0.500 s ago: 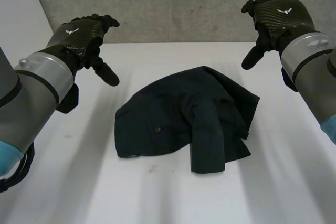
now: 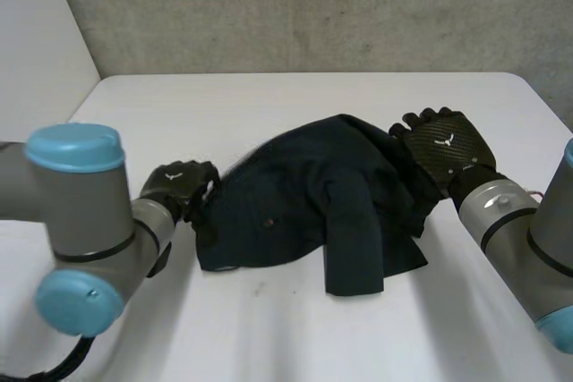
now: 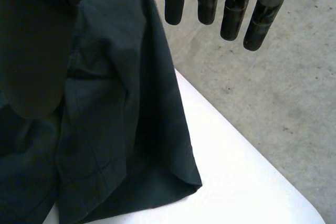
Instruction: Fold the shorts.
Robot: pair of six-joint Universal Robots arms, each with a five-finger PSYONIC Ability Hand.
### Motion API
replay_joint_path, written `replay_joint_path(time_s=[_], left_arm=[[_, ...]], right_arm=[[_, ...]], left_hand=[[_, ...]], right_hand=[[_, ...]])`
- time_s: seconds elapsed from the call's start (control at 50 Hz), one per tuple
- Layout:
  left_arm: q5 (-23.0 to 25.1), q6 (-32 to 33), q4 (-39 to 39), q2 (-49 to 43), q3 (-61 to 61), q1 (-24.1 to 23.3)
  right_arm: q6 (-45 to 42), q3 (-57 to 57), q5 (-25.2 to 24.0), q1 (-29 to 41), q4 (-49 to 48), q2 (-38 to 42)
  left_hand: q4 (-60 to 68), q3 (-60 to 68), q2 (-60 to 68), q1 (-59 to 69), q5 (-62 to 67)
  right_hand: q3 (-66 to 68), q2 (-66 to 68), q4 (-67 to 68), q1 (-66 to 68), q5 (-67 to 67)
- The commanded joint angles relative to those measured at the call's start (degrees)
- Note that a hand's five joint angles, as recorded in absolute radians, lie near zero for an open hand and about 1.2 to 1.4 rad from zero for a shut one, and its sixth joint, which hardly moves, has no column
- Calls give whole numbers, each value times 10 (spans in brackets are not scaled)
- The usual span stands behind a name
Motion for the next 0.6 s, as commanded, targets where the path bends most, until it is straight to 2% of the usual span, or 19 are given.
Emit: replay_joint_path(time_s=[0.02, 0.12, 0.2, 0.26, 0.32, 0.4, 0.44, 0.52, 0.56, 0.6], left_arm=[[-22, 4, -5, -60, 67, 2], [-59, 12, 2, -17, 107, 44], [-73, 43, 21, 71, 153, 108], [-75, 54, 59, 103, 179, 106], [-74, 56, 83, 118, 193, 86], [-60, 58, 104, 122, 199, 36], [-38, 58, 107, 109, 198, -6], [16, 67, 103, 33, 197, -88], [33, 85, 98, -17, 192, -127], [31, 98, 94, -42, 189, -146]], right_arm=[[-2, 2, 3, 2, -7, 0], [-2, 2, 4, 1, -9, -1], [-3, 2, 3, 0, -10, -1], [-3, 2, 3, 2, -9, -1], [-3, 5, 5, 4, -9, -1], [-3, 9, 9, 8, -11, -1], [-2, 10, 10, 7, -12, -1], [-2, 10, 10, 4, -11, -2], [-1, 10, 10, 2, -11, -4], [-1, 10, 11, 1, -11, -5]], left_hand=[[457, 460, 446, 433, 459], [457, 460, 446, 433, 459], [457, 460, 446, 433, 459], [457, 460, 446, 433, 459], [457, 460, 446, 433, 459], [457, 460, 446, 433, 459], [457, 460, 446, 433, 459], [457, 460, 446, 433, 459], [457, 460, 446, 433, 459], [457, 460, 446, 433, 459]], right_hand=[[-20, -25, -32, -15, -39], [-20, -25, -32, -15, -39], [-20, -25, -32, -15, -39], [-20, -25, -32, -15, -39], [-20, -25, -32, -15, -39], [-20, -25, -32, -15, -39], [-20, -25, -32, -15, -39], [-20, -25, -32, -15, -39], [-20, -25, -32, -15, -39], [-20, -25, -32, -15, -39]])
